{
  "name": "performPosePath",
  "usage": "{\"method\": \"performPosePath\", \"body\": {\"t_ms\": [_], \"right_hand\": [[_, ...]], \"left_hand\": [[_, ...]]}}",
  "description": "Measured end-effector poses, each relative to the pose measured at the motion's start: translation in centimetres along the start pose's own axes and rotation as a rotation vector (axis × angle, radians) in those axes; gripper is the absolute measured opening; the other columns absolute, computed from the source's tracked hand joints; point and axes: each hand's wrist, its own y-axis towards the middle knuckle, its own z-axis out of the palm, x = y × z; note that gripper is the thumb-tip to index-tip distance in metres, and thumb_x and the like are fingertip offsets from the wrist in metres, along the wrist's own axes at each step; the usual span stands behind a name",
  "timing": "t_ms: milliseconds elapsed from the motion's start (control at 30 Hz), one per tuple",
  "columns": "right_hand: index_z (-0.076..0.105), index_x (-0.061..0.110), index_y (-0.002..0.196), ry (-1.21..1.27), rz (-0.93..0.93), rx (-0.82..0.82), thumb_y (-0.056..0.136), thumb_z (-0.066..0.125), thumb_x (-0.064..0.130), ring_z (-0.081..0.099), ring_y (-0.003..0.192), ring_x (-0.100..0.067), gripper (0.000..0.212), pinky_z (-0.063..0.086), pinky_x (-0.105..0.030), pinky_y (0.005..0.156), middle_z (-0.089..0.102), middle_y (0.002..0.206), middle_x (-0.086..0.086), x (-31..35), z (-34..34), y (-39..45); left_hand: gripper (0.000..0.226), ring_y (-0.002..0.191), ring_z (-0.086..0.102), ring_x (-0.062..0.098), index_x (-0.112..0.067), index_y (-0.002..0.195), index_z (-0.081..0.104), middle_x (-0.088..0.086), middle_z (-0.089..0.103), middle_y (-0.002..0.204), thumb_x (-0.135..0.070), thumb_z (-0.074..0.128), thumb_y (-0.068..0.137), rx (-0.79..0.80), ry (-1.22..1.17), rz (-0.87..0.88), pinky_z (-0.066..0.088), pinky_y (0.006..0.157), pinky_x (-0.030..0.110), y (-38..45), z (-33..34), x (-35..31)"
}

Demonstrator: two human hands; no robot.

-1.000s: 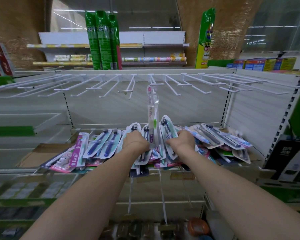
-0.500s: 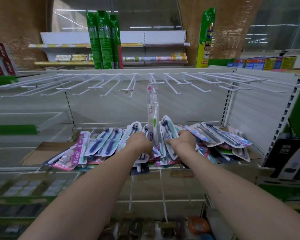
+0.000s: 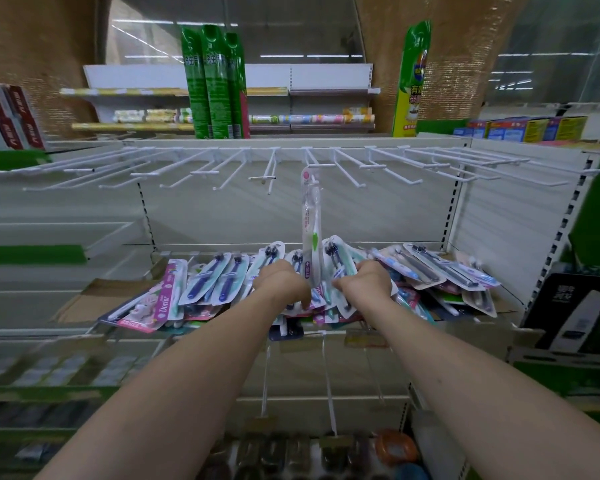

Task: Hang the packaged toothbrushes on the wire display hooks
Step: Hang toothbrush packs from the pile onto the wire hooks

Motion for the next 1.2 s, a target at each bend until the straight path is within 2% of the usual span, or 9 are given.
{"method": "performPosePath", "body": {"t_ms": [100,300,400,533,600,700,800,1100,1200], "right_hand": [[0.065,0.012,0.087,0.022,-0.010,-0.011,0.078,0.081,0.026,0.070,0.072,-0.027,0.023,0.062,-0.043,0.070,0.071,0.080,-0.008,-0.1,-0.1,-0.8],[0.068,0.015,0.086,0.000,-0.034,-0.031,0.078,0.079,0.024,0.069,0.076,-0.026,0.017,0.061,-0.043,0.074,0.071,0.080,-0.005,-0.3,-0.6,-1.8],[0.069,0.012,0.086,-0.017,-0.030,-0.039,0.077,0.078,0.022,0.069,0.077,-0.027,0.017,0.060,-0.042,0.073,0.071,0.081,-0.009,-0.1,-0.8,-2.2],[0.064,0.005,0.085,-0.037,-0.021,-0.036,0.079,0.077,0.021,0.060,0.065,-0.023,0.022,0.044,-0.029,0.054,0.069,0.083,-0.013,0.1,-0.8,-3.0],[0.054,0.012,0.079,-0.060,-0.015,-0.048,0.080,0.076,0.019,0.058,0.064,-0.024,0.023,0.037,-0.028,0.051,0.062,0.077,-0.015,0.2,-0.7,-3.4],[0.041,0.015,0.076,-0.080,-0.004,-0.063,0.081,0.074,0.015,0.045,0.056,-0.021,0.033,0.028,-0.026,0.046,0.047,0.067,-0.009,0.0,-0.7,-4.2],[0.038,0.015,0.072,-0.090,0.010,-0.063,0.080,0.074,0.014,0.041,0.054,-0.020,0.037,0.028,-0.025,0.045,0.045,0.065,-0.005,-0.2,-0.9,-4.9],[0.040,0.014,0.069,-0.092,0.013,-0.114,0.080,0.073,0.015,0.048,0.056,-0.023,0.035,0.031,-0.026,0.047,0.049,0.064,-0.008,0.3,-1.7,-7.9],[0.051,0.009,0.073,-0.092,0.005,-0.107,0.084,0.070,0.016,0.053,0.057,-0.022,0.023,0.032,-0.023,0.044,0.057,0.069,-0.007,0.5,-2.0,-9.2]], "left_hand": [[0.041,0.071,0.066,0.019,-0.009,0.098,0.066,0.005,0.069,0.080,-0.020,0.091,0.069,-0.014,-0.070,-0.023,0.058,0.069,0.031,-0.4,0.0,0.2],[0.032,0.079,0.067,0.022,-0.009,0.092,0.057,0.009,0.067,0.086,-0.009,0.084,0.075,-0.053,-0.166,-0.029,0.053,0.064,0.031,-0.8,0.0,1.0],[0.034,0.093,0.062,0.027,-0.007,0.111,0.052,0.014,0.063,0.110,-0.005,0.070,0.083,-0.117,-0.212,0.001,0.048,0.065,0.033,-1.3,0.1,1.2],[0.054,0.112,0.060,0.035,-0.004,0.139,0.036,0.018,0.057,0.127,-0.007,0.060,0.090,-0.166,-0.276,0.022,0.047,0.070,0.036,-1.7,0.3,1.4],[0.043,0.107,0.062,0.034,-0.003,0.130,0.045,0.017,0.060,0.122,-0.006,0.058,0.089,-0.181,-0.279,0.036,0.048,0.070,0.035,-2.0,0.1,1.7],[0.006,0.085,0.060,0.030,-0.006,0.093,0.054,0.012,0.061,0.094,-0.009,0.056,0.088,-0.218,-0.273,0.055,0.052,0.072,0.033,-2.6,-0.2,2.5],[0.018,0.067,0.050,0.021,-0.009,0.074,0.045,0.006,0.049,0.075,-0.008,0.054,0.088,-0.218,-0.263,0.069,0.048,0.067,0.032,-3.0,-0.2,3.1],[0.015,0.058,0.044,0.020,-0.010,0.072,0.043,0.007,0.047,0.070,-0.006,0.053,0.081,-0.197,-0.394,0.083,0.036,0.055,0.027,-5.4,-1.0,4.4],[0.018,0.067,0.054,0.022,-0.005,0.099,0.049,0.007,0.053,0.079,-0.010,0.055,0.083,-0.220,-0.479,0.057,0.043,0.057,0.028,-6.1,-1.4,4.9]]}}
